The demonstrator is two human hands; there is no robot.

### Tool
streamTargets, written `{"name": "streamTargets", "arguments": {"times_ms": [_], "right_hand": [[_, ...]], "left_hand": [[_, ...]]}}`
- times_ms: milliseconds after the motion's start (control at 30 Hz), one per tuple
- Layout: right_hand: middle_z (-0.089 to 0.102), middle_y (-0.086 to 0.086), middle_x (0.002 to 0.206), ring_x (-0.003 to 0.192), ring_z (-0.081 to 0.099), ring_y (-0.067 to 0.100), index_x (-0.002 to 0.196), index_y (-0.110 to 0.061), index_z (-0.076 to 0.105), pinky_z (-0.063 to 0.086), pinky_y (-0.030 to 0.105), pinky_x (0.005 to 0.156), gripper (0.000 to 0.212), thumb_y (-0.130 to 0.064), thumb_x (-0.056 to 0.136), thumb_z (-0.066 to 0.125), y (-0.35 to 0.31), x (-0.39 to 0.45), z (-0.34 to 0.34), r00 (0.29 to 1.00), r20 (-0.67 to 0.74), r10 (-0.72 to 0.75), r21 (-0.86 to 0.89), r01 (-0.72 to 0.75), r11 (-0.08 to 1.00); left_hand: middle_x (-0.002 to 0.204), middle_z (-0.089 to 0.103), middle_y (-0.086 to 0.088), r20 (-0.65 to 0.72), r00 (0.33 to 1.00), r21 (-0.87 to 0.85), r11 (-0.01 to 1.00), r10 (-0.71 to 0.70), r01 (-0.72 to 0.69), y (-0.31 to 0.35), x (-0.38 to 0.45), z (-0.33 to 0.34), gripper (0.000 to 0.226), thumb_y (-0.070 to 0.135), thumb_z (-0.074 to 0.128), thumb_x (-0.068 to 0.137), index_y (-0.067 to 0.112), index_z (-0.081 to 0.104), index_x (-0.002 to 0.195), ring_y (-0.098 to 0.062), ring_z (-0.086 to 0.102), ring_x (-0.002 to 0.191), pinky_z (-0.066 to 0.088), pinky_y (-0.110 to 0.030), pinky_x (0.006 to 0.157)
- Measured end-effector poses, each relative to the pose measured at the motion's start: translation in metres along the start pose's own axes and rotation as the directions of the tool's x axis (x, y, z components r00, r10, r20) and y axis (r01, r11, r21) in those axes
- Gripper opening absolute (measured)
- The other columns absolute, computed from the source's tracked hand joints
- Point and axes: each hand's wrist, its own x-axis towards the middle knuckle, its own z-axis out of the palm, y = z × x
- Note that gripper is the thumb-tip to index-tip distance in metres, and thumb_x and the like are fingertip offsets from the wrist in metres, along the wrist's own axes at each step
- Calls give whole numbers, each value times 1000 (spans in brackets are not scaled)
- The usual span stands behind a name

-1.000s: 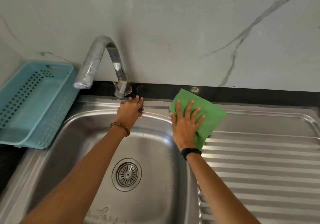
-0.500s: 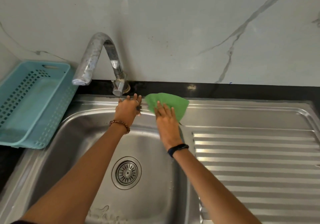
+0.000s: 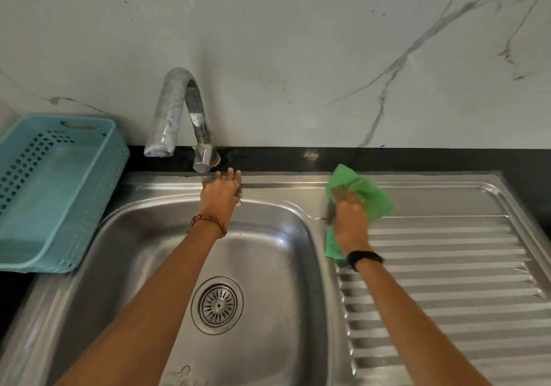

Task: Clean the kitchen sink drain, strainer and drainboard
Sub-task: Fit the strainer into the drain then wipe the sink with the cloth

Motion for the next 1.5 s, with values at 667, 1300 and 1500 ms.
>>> {"name": "streamTargets", "arguments": {"times_ms": [667, 1300, 1500], "right_hand": [[27, 1, 154, 144, 20, 24, 142, -22, 37, 12, 42, 117, 61, 8, 88, 36, 57, 8, -4, 993, -19, -117, 85, 118, 989], [18, 9, 157, 146, 12, 25, 146, -17, 21, 1, 44, 119, 57, -1, 94, 37, 66, 2, 4, 890, -17, -456, 59, 457, 888], [13, -2, 158, 147, 5, 20, 144, -26, 28, -4, 51, 116, 56, -9, 92, 42, 119, 28, -3, 893, -39, -449, 33, 450, 892]], "left_hand": [[155, -13, -11, -242, 963, -221, 959, 122, -177, 39, -29, 30, 77, 53, 30, 91, 9, -2, 146, -26, -6, 144, -1, -50, 117], [150, -31, -9, 76, 984, -262, 955, 162, -137, 169, -12, 39, 120, 80, 45, 67, 16, -25, 141, -25, -23, 141, -14, -50, 111], [148, -35, -10, 51, 997, -340, 940, 49, -29, 238, -16, 22, 112, 70, 46, 76, 12, -27, 140, -24, -27, 138, -16, -57, 107]]}}
